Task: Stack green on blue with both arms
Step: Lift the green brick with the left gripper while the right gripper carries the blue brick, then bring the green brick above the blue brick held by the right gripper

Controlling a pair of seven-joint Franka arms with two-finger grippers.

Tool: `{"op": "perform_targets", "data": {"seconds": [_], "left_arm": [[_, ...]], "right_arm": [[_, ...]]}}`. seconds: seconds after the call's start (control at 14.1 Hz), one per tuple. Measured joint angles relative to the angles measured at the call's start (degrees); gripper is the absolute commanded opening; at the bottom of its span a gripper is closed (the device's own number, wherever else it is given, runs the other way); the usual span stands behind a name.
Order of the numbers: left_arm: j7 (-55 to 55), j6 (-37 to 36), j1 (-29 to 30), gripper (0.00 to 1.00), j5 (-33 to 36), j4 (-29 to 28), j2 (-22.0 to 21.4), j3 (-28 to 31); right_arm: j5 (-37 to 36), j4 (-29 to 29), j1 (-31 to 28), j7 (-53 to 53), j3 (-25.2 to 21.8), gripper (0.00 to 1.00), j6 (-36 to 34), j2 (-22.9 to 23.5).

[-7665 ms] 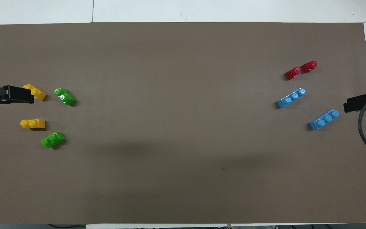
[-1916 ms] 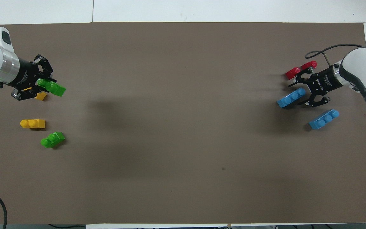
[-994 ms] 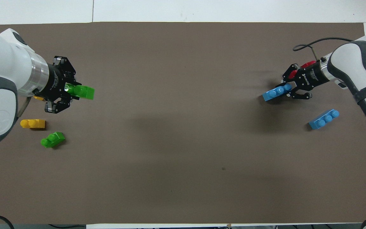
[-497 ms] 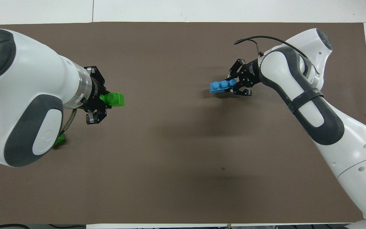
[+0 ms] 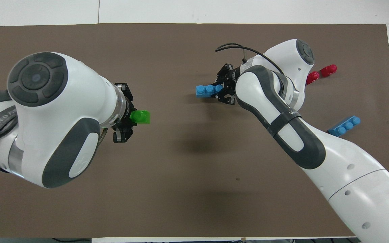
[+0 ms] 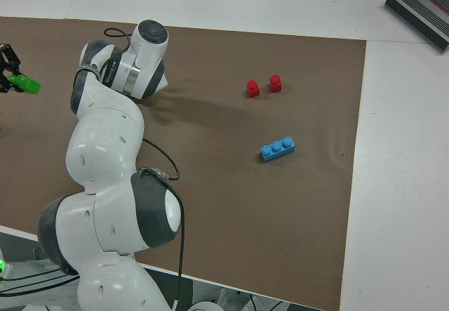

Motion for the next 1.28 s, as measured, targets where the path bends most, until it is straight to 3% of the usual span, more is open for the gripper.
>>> {"op": "perform_targets", "data": {"seconds": [0.35, 0.78, 1.14, 1.28], "left_arm": [[-4.1, 2.7, -2.3, 0.00, -0.2, 1.8, 5.4, 0.0], [-12.1, 7.0, -4.7, 0.00, 0.3, 6.0, 14.4, 0.2], [-17.5, 7.3, -6.4, 0.00, 2.5, 14.0, 23.0, 0.2], [-18.5, 7.8, -6.4, 0.00, 2.9, 15.1, 24.6, 0.4]], "right_arm": [[1.8, -4.7, 4.4, 0.0, 0.0, 0.00, 8.4, -0.2], [2.1, -5.7, 4.3, -1.2, -0.1, 0.00, 8.4, -0.8], [2.2, -6.0, 4.2, -1.5, -0.1, 0.00, 8.4, -1.0], [2.2, -6.0, 4.2, -1.5, -0.1, 0.00, 8.4, -1.1]]}}
